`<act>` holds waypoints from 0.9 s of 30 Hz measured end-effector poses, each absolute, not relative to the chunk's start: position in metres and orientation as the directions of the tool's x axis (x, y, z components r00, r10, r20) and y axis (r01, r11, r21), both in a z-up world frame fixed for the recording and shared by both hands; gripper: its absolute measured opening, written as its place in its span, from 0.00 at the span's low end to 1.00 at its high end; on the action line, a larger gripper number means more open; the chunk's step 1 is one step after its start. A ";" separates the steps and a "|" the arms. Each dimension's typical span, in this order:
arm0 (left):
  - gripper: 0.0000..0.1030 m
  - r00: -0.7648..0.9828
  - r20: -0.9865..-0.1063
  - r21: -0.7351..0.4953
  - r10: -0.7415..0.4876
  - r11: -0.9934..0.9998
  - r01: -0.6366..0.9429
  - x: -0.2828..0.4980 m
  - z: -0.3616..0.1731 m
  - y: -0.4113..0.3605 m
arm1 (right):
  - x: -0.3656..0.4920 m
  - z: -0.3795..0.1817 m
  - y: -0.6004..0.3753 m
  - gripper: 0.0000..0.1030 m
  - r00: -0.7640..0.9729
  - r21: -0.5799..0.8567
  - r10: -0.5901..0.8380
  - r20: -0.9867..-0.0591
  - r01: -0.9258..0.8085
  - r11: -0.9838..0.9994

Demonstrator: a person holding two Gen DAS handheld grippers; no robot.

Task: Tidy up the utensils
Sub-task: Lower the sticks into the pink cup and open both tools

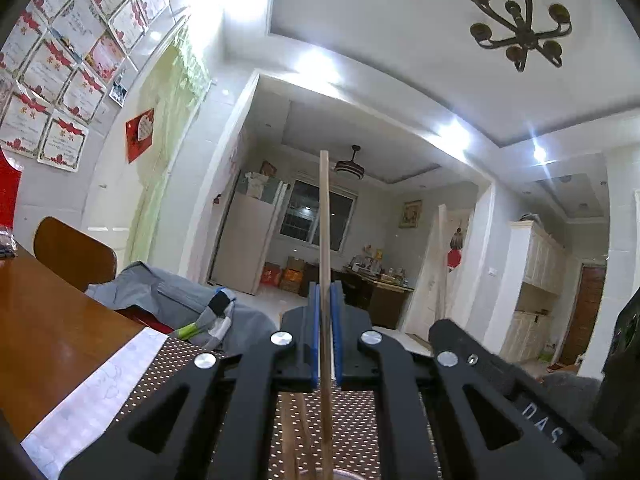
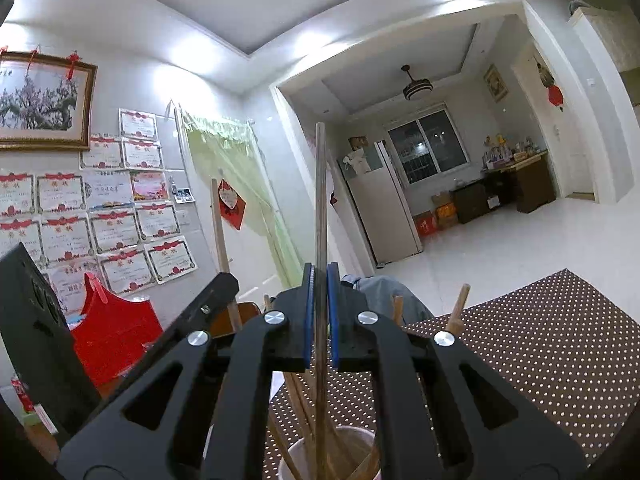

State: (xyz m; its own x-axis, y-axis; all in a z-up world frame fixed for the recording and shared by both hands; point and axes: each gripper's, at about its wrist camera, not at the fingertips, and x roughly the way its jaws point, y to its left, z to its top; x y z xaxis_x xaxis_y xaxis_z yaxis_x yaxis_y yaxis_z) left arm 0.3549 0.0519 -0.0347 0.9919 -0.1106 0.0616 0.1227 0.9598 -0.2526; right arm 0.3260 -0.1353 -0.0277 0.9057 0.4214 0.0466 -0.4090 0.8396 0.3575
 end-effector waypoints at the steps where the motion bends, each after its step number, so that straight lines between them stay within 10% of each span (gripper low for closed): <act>1: 0.06 0.993 0.060 -0.246 -0.106 0.962 0.118 0.357 -0.038 0.051 | 0.327 -0.028 -0.133 0.06 0.905 0.353 0.422 0.045 -0.410 0.841; 27: 0.23 0.992 -0.090 -0.241 -0.091 0.968 0.067 0.333 -0.046 0.069 | 0.302 -0.027 -0.130 0.07 0.917 0.285 0.390 0.088 -0.398 0.872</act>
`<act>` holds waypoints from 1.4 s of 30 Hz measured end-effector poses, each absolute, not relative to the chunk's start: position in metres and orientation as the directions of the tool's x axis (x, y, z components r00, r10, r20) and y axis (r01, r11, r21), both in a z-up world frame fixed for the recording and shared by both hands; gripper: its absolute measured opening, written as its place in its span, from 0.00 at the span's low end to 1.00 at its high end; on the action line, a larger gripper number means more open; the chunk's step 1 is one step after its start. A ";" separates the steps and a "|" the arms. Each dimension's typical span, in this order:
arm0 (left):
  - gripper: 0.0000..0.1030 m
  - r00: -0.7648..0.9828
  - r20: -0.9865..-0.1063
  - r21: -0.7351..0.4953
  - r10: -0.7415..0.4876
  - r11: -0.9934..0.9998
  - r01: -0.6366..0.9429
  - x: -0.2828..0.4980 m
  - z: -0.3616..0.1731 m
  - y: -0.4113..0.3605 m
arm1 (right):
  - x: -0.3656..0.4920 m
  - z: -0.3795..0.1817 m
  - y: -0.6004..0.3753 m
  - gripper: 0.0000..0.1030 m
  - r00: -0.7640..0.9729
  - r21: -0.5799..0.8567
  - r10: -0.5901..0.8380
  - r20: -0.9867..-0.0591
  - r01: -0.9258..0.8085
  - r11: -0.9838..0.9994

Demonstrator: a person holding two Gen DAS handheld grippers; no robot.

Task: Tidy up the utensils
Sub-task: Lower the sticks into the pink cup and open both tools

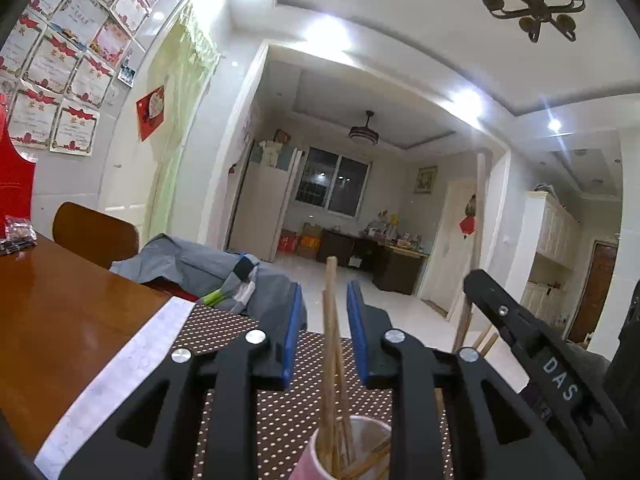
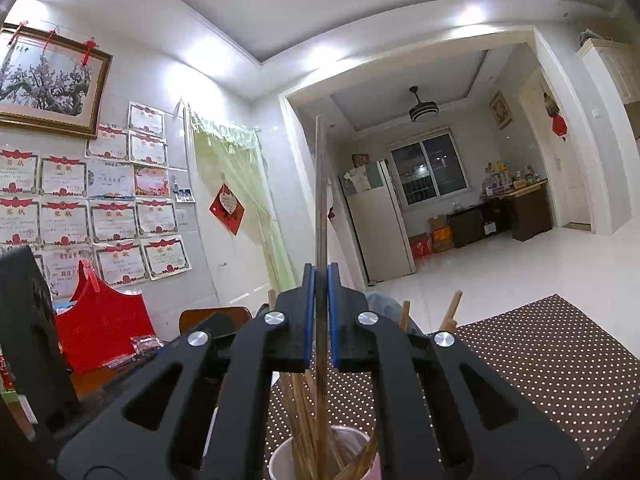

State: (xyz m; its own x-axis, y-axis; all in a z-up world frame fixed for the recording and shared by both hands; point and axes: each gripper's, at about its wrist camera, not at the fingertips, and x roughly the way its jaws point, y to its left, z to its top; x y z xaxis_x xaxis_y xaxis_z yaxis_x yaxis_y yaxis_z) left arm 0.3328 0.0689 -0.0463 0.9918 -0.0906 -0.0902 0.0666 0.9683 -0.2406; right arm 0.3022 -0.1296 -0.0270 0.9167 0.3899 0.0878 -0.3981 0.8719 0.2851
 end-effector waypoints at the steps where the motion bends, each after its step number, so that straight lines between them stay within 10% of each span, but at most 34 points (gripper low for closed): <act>1: 0.24 0.992 -0.095 -0.240 -0.085 0.969 0.060 0.331 -0.046 0.070 | 0.301 -0.027 -0.130 0.07 0.918 0.284 0.389 0.085 -0.396 0.873; 32: 0.36 0.969 -0.246 -0.202 -0.021 0.979 -0.030 0.328 -0.046 0.082 | 0.282 -0.044 -0.111 0.07 0.930 0.186 0.367 -0.031 -0.355 0.916; 37: 0.47 0.968 -0.248 -0.194 -0.031 0.981 -0.018 0.316 -0.040 0.079 | 0.277 -0.038 -0.118 0.35 0.937 0.191 0.341 -0.071 -0.323 0.927; 42: 0.48 0.970 -0.242 -0.184 -0.035 0.983 -0.011 0.296 -0.030 0.077 | 0.264 -0.031 -0.124 0.36 0.941 0.199 0.329 -0.082 -0.308 0.930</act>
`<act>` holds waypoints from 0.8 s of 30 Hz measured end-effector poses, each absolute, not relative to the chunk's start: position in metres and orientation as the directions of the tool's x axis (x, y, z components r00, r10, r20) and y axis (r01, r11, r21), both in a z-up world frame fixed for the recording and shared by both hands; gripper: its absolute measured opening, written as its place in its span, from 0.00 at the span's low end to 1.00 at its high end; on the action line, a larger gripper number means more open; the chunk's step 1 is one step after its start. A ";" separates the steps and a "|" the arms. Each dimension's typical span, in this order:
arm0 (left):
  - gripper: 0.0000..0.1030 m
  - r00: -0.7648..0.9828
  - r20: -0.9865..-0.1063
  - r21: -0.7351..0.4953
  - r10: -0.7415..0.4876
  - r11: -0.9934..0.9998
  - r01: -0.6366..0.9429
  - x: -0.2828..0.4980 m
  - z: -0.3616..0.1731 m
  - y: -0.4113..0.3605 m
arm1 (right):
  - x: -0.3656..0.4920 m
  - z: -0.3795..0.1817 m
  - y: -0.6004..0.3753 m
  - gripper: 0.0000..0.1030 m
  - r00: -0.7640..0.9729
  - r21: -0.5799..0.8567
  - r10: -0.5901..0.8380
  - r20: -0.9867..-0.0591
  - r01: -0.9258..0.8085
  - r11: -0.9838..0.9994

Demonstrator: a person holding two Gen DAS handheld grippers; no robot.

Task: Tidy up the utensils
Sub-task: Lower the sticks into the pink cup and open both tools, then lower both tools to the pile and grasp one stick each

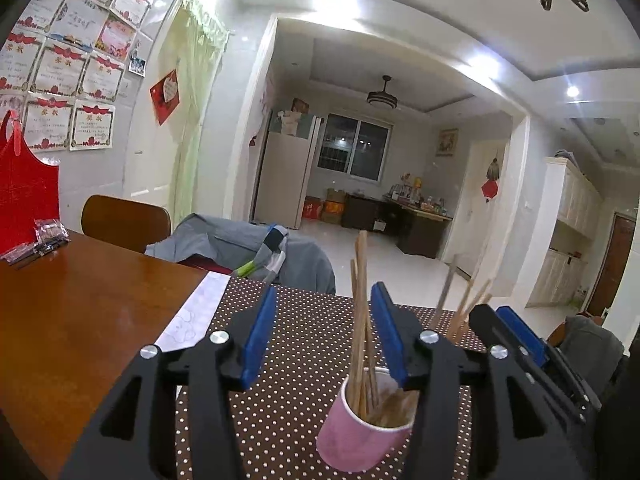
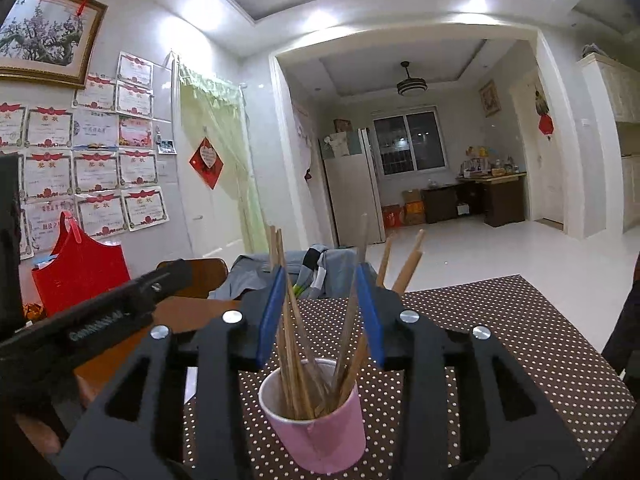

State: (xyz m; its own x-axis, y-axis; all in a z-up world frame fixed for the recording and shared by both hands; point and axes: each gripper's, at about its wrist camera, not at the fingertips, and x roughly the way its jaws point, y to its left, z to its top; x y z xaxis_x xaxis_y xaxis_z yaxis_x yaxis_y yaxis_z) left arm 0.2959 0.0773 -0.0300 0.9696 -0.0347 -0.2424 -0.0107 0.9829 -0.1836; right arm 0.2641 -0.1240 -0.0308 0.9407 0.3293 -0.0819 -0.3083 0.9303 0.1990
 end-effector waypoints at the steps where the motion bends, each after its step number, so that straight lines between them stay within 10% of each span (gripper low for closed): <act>1: 0.48 0.970 -0.242 -0.183 -0.038 0.983 -0.007 0.290 -0.028 0.077 | 0.260 -0.030 -0.125 0.36 0.942 0.198 0.324 -0.086 -0.302 0.932; 13: 0.48 0.951 -0.302 -0.143 -0.070 0.989 0.027 0.225 -0.026 0.067 | 0.208 -0.024 -0.137 0.40 0.933 0.198 0.317 -0.168 -0.283 0.938; 24: 0.51 0.711 -0.687 -0.147 -0.149 0.987 0.064 0.213 -0.097 0.060 | 0.191 -0.081 -0.143 0.43 0.773 0.191 0.317 -0.549 -0.253 0.948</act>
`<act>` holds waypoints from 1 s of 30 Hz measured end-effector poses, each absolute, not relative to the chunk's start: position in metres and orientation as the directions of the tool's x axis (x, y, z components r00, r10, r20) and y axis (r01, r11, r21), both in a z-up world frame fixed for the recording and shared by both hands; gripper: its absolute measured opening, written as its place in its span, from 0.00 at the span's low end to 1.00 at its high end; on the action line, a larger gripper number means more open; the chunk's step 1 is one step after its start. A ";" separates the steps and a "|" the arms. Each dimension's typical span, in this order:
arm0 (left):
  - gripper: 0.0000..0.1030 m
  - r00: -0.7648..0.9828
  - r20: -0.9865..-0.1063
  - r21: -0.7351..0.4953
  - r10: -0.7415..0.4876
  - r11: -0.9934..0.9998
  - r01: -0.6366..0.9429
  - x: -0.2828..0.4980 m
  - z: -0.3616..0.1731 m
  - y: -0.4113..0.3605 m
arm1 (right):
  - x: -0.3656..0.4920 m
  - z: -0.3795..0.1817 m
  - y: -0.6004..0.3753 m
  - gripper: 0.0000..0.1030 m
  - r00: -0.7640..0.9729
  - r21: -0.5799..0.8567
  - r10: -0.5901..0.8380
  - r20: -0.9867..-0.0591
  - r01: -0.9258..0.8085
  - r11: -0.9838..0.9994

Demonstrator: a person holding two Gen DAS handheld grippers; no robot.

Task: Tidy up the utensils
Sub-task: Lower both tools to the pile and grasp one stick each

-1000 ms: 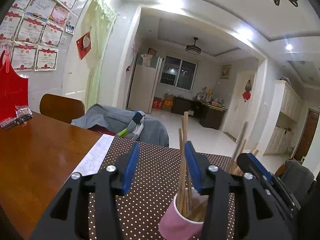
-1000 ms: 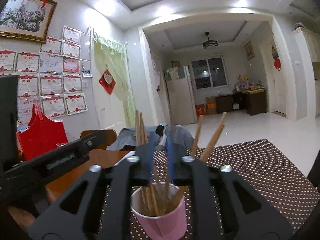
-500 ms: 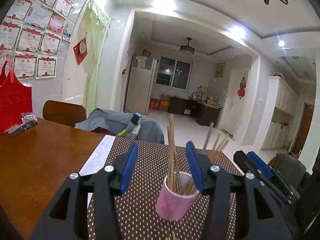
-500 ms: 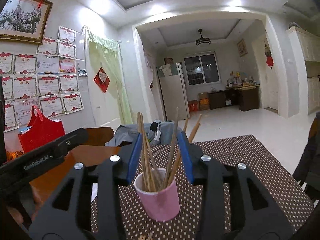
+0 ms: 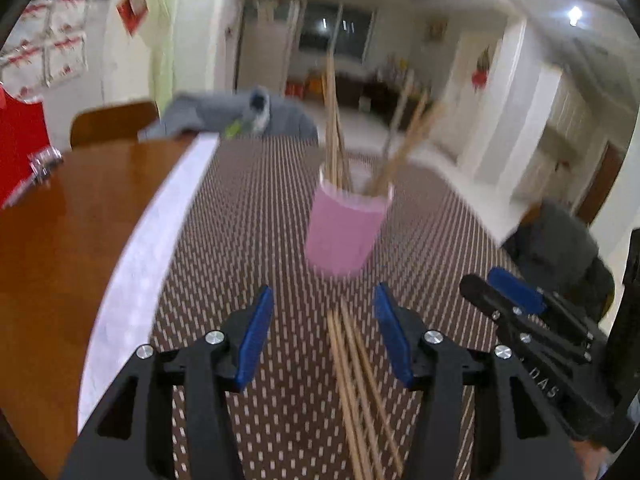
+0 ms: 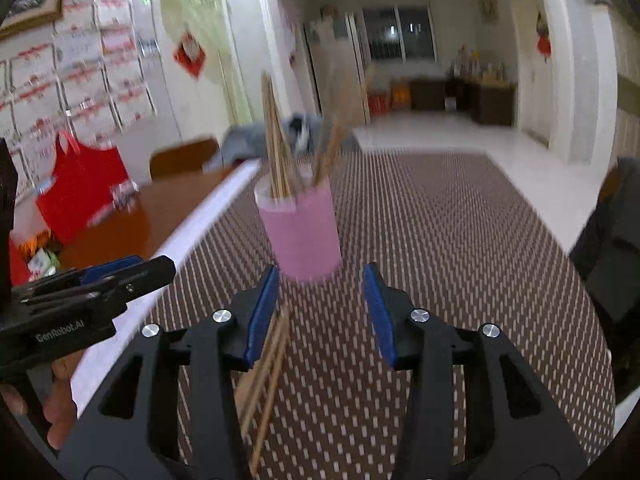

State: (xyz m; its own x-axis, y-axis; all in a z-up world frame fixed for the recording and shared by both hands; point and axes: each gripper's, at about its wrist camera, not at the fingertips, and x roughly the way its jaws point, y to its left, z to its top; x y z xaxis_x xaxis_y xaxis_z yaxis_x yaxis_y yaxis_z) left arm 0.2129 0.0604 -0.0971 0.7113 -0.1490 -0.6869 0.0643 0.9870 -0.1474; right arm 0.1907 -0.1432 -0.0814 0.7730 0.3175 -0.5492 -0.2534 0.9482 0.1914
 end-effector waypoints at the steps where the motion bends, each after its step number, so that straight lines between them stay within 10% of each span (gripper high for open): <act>1: 0.51 0.686 -0.713 -0.141 -0.147 0.988 0.066 0.213 -0.105 0.060 | 0.190 -0.085 -0.143 0.43 0.761 0.192 0.319 -0.565 -0.254 0.948; 13: 0.51 0.444 -0.892 -0.060 -0.090 0.995 0.083 0.214 -0.180 0.044 | 0.178 -0.137 -0.132 0.47 0.574 0.235 0.358 -0.736 -0.279 0.931; 30: 0.51 0.413 -0.910 0.011 -0.023 0.997 0.081 0.225 -0.188 0.027 | 0.180 -0.144 -0.143 0.49 0.547 0.267 0.366 -0.753 -0.255 0.929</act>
State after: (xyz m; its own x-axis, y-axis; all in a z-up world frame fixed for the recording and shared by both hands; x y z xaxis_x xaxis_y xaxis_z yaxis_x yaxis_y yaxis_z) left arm 0.2245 0.0271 -0.1879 0.4133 -0.0231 -0.9103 0.0809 0.9967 0.0114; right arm 0.1800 -0.1427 -0.1441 0.5466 0.3662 -0.7531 -0.2549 0.9294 0.2669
